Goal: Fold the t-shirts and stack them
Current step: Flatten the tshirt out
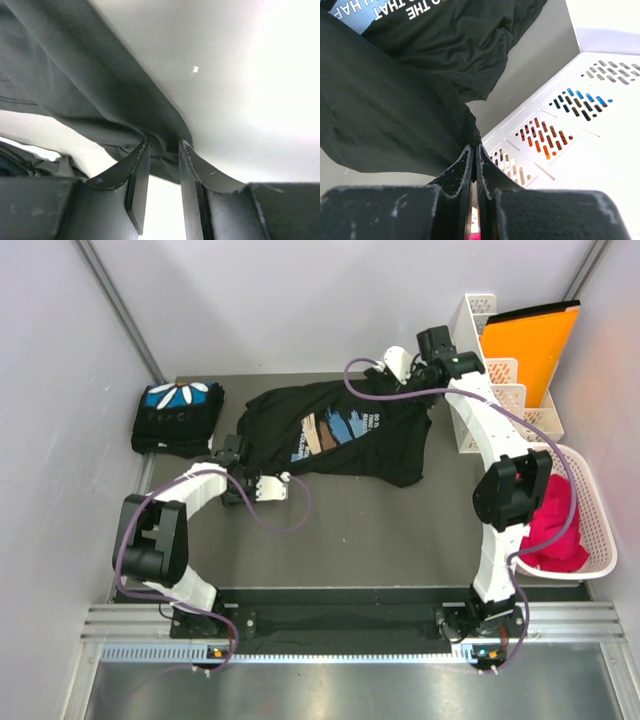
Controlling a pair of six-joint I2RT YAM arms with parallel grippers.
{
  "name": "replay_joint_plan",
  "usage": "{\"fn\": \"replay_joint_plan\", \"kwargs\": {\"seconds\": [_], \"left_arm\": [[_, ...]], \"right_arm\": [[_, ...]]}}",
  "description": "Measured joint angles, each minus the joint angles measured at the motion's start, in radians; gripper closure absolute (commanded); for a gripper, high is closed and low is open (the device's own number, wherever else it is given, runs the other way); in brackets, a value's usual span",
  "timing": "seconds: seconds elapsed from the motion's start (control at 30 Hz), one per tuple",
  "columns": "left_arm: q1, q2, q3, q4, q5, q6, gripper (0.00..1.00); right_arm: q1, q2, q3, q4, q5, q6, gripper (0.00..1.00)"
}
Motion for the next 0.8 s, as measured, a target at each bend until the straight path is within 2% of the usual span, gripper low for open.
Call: {"fn": "replay_joint_plan", "kwargs": {"seconds": [0.13, 0.4, 0.57, 0.8], "left_arm": [[0.0, -0.019, 0.013, -0.033, 0.024, 0.0, 0.66], [0.011, -0.043, -0.026, 0.135, -0.027, -0.037, 0.65], [0.013, -0.161, -0.104, 0.202, -0.023, -0.005, 0.52], [0.013, -0.319, -0.146, 0.146, 0.051, 0.063, 0.5]], "right_arm": [[0.0, 0.0, 0.009, -0.003, 0.0, 0.001, 1.0], [0.0, 0.0, 0.013, -0.012, -0.014, 0.008, 1.0], [0.0, 0.0, 0.013, -0.016, -0.015, 0.008, 1.0], [0.0, 0.0, 0.013, -0.016, -0.015, 0.005, 1.0]]}}
